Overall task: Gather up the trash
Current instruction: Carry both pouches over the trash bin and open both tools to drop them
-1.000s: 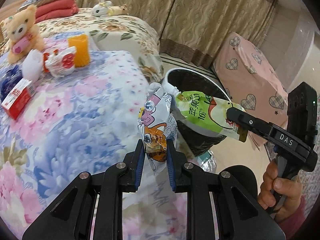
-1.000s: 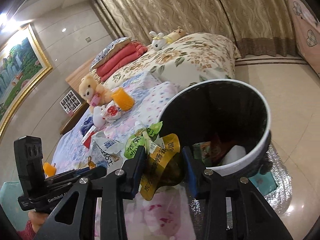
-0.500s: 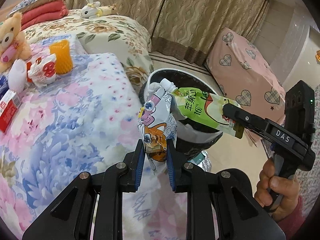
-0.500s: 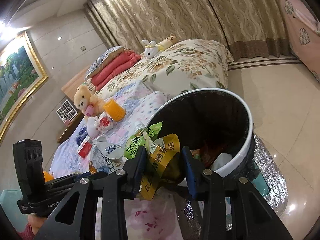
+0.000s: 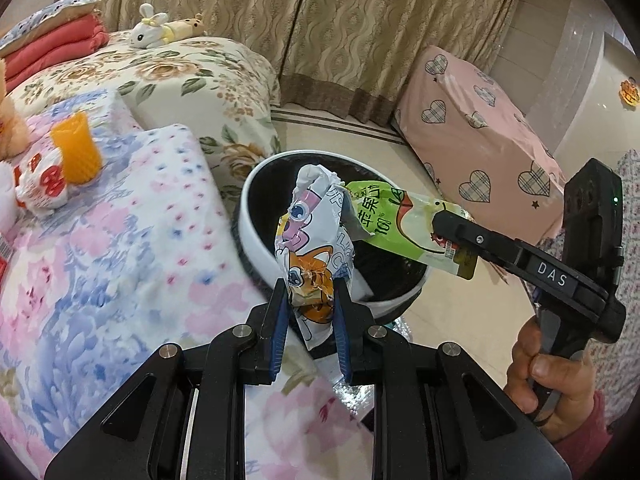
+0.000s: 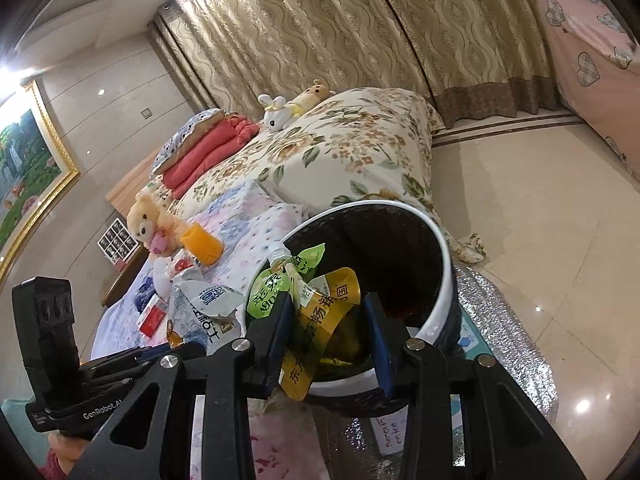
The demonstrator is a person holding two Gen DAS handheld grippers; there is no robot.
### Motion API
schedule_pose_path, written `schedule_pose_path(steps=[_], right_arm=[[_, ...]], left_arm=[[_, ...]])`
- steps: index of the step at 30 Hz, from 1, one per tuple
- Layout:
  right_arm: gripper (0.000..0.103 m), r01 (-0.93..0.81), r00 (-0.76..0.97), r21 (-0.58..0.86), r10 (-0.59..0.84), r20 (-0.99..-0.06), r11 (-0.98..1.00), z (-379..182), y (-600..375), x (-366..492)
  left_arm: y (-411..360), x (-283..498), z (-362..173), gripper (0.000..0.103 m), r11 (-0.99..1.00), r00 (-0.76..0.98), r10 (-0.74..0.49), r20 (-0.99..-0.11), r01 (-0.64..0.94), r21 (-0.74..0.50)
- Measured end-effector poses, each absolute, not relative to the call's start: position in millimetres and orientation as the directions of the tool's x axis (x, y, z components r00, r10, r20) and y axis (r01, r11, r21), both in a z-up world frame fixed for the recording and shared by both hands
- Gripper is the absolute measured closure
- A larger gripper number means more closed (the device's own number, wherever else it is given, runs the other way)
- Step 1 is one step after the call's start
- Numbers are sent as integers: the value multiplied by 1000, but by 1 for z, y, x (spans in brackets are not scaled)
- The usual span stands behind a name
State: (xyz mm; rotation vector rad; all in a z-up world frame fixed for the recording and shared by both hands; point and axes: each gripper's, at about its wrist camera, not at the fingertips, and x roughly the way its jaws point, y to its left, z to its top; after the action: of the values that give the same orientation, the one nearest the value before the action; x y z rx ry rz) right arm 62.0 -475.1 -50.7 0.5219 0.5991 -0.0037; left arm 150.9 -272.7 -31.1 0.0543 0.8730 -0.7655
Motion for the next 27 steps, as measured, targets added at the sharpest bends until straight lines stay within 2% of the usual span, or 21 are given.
schedule_pose_path(steps=[27], right_arm=[[66,198,817,432,95,-568,880,-53,-502,79]], left_arm=[[-320,171,-34,84,716,358,-585,-728,649,-256]])
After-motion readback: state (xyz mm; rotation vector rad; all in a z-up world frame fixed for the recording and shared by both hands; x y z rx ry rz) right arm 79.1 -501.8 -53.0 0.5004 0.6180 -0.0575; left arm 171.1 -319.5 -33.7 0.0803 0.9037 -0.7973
